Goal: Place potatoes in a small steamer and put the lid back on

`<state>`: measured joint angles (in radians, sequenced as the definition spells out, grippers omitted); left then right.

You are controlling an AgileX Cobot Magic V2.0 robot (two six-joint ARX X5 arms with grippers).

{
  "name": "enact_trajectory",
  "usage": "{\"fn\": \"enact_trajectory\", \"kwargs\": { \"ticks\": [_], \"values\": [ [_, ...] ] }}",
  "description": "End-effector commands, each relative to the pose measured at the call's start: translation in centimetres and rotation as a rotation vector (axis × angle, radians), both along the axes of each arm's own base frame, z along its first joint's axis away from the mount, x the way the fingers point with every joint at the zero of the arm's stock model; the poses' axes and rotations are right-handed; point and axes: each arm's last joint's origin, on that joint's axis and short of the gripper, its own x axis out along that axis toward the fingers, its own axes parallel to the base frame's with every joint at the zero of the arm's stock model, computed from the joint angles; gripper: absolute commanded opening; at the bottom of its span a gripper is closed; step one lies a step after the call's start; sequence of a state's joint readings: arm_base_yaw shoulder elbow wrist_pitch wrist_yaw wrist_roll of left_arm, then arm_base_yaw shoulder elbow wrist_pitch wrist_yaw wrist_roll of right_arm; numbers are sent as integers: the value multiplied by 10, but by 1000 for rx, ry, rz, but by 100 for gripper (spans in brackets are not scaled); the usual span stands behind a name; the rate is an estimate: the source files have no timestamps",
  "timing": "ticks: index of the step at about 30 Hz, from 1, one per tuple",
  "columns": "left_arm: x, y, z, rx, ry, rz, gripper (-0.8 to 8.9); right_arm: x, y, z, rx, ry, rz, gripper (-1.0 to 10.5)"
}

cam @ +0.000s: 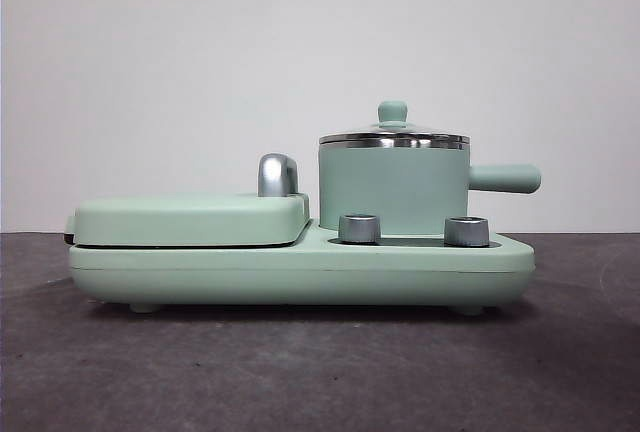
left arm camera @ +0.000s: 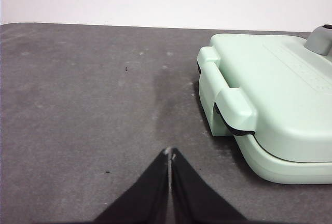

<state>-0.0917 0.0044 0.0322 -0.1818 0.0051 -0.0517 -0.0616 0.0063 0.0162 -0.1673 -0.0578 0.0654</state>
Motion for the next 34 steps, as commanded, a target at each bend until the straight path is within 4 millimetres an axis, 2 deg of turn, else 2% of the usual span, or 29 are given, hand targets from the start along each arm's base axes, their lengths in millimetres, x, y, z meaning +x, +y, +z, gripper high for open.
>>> {"fn": "enact_trajectory", "kwargs": {
  "ticks": [1,34],
  "values": [
    [1,0,-7,9,21,-2,5,0,0,-1,-7,1,-2,14],
    [1,0,-7,9,21,-1,5,0,0,0,-8,-10,-4,14]
  ]
}}
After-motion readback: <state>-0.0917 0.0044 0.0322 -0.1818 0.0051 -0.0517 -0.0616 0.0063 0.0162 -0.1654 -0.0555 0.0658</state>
